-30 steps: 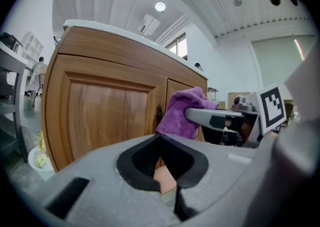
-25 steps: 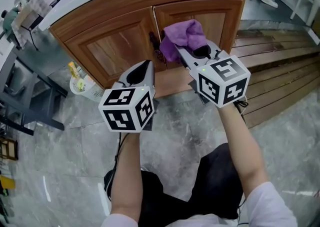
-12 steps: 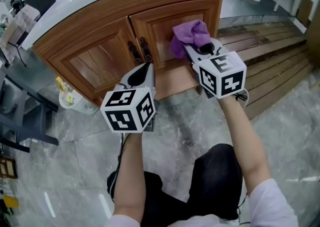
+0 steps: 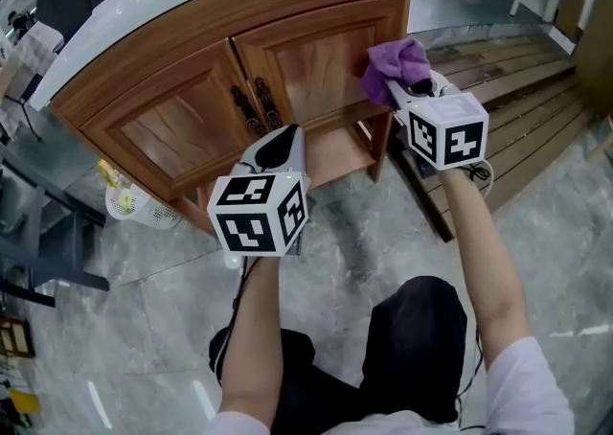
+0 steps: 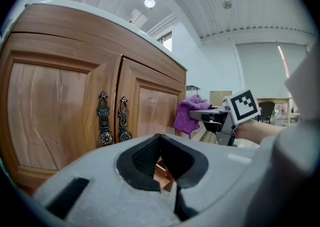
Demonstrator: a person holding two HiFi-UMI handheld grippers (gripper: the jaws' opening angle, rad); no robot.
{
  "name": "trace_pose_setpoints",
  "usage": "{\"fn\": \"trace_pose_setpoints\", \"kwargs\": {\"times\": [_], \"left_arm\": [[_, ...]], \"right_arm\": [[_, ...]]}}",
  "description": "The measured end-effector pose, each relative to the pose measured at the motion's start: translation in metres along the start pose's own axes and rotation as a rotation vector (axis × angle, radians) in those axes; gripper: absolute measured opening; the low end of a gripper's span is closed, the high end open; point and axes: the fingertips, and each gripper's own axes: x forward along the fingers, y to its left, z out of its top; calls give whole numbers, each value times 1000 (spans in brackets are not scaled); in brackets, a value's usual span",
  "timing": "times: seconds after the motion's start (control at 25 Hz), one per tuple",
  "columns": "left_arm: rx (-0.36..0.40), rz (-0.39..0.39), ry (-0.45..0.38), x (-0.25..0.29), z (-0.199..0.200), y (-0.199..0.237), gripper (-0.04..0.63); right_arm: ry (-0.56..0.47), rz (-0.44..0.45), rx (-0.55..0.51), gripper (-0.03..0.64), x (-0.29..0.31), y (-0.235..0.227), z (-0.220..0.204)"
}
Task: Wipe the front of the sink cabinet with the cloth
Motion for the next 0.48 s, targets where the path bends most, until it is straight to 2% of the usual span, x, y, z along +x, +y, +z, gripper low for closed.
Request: {"fn": "trace_pose_setpoints", "kwargs": {"times": [0.28, 0.48], "left_arm": [[6, -1, 0, -1, -2, 1, 6], [-2, 63, 1, -15, -3, 23, 6]], "right_arm": [[-7, 29, -13, 72, -4, 13, 7], [-69, 153, -42, 72, -5, 70, 31]]}}
